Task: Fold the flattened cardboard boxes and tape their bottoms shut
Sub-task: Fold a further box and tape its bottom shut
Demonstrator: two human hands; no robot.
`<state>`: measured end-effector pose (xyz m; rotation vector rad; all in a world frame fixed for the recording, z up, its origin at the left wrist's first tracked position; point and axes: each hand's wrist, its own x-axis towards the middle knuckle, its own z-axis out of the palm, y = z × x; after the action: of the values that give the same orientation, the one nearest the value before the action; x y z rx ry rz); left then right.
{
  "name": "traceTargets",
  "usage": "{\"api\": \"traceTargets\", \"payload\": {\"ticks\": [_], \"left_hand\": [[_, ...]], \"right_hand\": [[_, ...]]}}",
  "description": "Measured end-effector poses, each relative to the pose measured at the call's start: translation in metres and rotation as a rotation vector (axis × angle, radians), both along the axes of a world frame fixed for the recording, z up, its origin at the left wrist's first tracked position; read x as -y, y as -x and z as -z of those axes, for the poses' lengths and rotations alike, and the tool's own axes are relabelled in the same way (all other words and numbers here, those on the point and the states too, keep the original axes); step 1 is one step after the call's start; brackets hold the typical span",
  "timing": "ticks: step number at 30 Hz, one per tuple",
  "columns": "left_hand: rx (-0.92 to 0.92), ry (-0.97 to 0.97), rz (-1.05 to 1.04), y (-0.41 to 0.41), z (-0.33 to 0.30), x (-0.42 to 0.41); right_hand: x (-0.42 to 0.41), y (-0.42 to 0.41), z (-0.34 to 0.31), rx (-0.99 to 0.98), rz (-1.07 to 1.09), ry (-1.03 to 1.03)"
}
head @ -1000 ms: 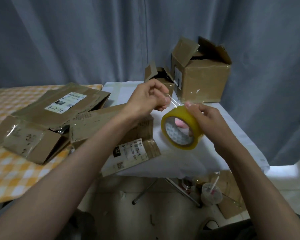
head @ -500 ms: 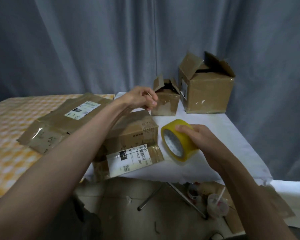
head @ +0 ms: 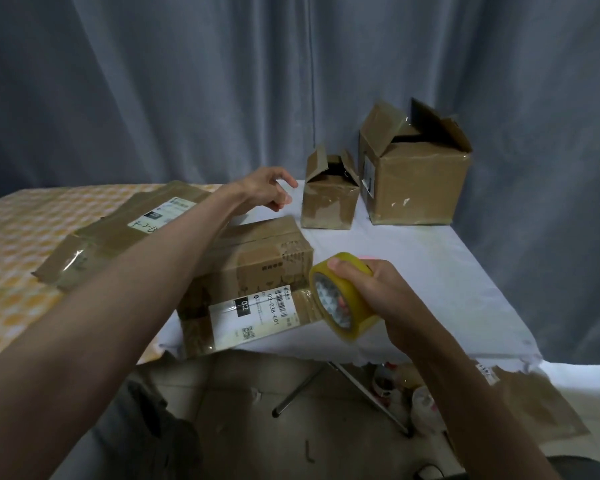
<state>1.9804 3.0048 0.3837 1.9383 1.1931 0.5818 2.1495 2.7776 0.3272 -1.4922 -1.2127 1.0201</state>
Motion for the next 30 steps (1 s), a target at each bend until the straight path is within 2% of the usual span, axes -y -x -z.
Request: {"api": "traceTargets", "payload": {"ticks": [12, 15, 20, 22, 26, 28, 30], "left_hand": [[0.026, -0.015, -0.008, 0.0, 0.027, -0.005], [-0.037, -0.054, -0.027, -0.001, 0.036, -0.008], [-0.308, -0.275, 0.003, -0.006, 0.052, -0.003], [-0.371, -0.447, -0.042, -0.005, 0.056, 0.0], [-0.233, -0.841, -0.127, -0.005, 0.042, 0.042], [-0.159, -0.839, -0.088, -0.007, 0.04, 0.077], [-0.195, -0.709, -0.057, -0.01, 0.045, 0.112]], "right_hand": [[-0.003, 0.007, 0.005, -0.011, 0.007, 0.003], [-0.004, 0.007, 0.008, -0.017, -0.015, 0.021], [-0.004, 0.007, 0.01, -0.028, -0.074, 0.099], [-0.005, 0.006, 0.01, -0.05, -0.08, 0.119], [-0.005, 0.005, 0.009, -0.042, -0.095, 0.165], [-0.007, 0.004, 0.013, -0.039, -0.089, 0.174], [-0.013, 0.003, 0.017, -0.067, -0.051, 0.219]]}}
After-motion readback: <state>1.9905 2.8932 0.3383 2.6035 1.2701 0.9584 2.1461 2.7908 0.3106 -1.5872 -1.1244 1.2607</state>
